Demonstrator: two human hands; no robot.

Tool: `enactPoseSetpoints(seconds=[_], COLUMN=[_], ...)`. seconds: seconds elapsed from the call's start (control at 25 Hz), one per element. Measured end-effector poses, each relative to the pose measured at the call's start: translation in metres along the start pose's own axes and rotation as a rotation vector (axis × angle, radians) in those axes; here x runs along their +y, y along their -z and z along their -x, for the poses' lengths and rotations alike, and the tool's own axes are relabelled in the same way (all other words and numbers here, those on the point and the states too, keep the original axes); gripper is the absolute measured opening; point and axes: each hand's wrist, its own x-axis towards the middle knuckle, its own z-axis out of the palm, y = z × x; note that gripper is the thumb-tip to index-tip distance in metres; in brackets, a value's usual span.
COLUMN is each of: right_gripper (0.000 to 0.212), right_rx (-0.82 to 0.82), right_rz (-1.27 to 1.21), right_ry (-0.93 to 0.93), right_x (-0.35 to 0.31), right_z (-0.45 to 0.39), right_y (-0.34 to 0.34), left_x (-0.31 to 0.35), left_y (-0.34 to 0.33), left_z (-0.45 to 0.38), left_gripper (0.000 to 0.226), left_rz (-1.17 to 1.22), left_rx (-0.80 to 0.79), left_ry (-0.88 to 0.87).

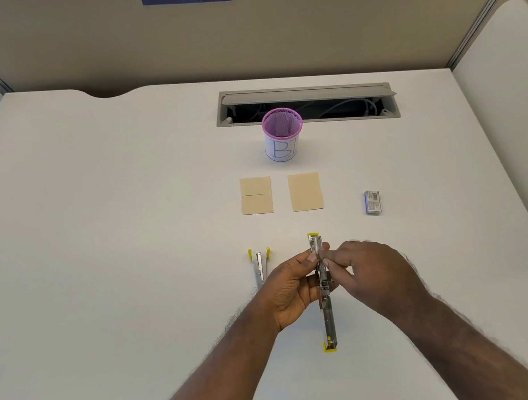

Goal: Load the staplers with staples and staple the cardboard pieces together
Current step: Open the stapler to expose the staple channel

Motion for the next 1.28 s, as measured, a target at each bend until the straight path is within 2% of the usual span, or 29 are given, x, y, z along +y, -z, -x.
enactPoseSetpoints(seconds=[0.2, 0.44, 0.72, 0.84, 1.04, 1.28], right_gripper=[0.034, 0.027, 0.031, 0.030, 0.017, 0.012], right_rx=[0.027, 0.102, -0.053, -0.137, -0.083, -0.089], right_rz=[0.013, -0.031, 0.018, 0.015, -0.001, 0.069], right_ry=[-0.017, -0.071, 0.003, -0.022, -0.176, -0.240], right_x=[-0.002, -0.010, -0.003, 0.001, -0.001, -0.004], right_z=[0.000, 0.003, 0.004, -0.001, -0.013, -0.022], right_y=[-0.001, -0.009, -0.008, -0.002, 0.003, -0.002], left_x=[0.001, 0.007, 0.005, 0.005, 0.003, 0.001], left_y=[-0.002, -0.001, 0.001, 0.000, -0.003, -0.006], left_z=[-0.001, -0.002, 0.001, 0.001, -0.001, -0.002], left_gripper=[0.028, 0.029, 0.028, 0.029, 0.033, 0.026], left_rz=[-0.017, -0.011, -0.009, -0.014, -0.056, -0.061], left_rx=[-0.037, -0.004, 0.009, 0.010, 0.013, 0.022], left_ry=[-0.002, -0.022, 0.007, 0.022, 0.035, 0.035])
